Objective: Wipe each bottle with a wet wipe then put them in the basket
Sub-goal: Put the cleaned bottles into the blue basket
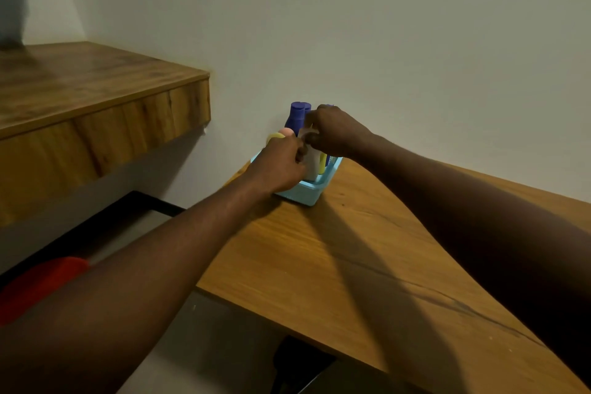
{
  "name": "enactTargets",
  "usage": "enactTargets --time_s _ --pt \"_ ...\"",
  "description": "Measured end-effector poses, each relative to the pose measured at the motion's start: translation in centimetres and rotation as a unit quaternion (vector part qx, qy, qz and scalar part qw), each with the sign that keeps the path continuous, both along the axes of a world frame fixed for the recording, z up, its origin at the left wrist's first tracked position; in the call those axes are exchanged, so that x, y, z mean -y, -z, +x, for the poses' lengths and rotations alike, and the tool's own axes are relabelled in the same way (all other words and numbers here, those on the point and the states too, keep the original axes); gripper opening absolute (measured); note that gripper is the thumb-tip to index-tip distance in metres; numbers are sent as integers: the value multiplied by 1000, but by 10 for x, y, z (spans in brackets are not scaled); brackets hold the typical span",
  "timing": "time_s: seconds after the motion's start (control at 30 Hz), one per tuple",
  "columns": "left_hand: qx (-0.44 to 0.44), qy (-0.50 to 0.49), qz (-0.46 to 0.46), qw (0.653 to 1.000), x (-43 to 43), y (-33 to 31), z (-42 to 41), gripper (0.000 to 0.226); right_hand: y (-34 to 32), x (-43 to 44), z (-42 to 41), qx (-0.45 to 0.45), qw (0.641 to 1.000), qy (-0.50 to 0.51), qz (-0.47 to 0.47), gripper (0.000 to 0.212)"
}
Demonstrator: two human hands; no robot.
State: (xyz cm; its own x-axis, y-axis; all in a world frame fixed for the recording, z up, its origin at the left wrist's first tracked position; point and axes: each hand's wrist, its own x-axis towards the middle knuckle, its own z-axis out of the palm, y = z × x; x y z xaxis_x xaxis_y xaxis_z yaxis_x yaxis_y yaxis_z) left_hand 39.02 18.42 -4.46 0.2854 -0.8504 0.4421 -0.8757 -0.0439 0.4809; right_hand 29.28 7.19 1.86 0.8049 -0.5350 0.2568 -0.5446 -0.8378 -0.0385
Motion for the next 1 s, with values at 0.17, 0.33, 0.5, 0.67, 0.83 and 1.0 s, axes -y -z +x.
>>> enactTargets --time_s 0.17,0.33,0.5,0.67,0.83,1.0 --pt "-14 0 2 1000 1 -2 -3 10 1 0 -1 0 1000 3 -3 30" --pt "-17 2 7 1000 0 -4 -6 10 3 2 -4 1 1000 5 -6 33" --pt "-26 -2 1 1000 -3 -13 -10 20 1 -3 -10 20 1000 11 -9 34" --pt "-40 -8 -14 999 -13 -24 -15 31 -10 -12 -25 48 999 15 -20 34" --pt "-35 -12 -24 999 -29 -45 -32 36 -25 -25 -53 54 997 22 -42 33" --pt "-21 -10 -42 999 -48 -68 -53 35 -44 -46 -92 69 996 32 -51 31"
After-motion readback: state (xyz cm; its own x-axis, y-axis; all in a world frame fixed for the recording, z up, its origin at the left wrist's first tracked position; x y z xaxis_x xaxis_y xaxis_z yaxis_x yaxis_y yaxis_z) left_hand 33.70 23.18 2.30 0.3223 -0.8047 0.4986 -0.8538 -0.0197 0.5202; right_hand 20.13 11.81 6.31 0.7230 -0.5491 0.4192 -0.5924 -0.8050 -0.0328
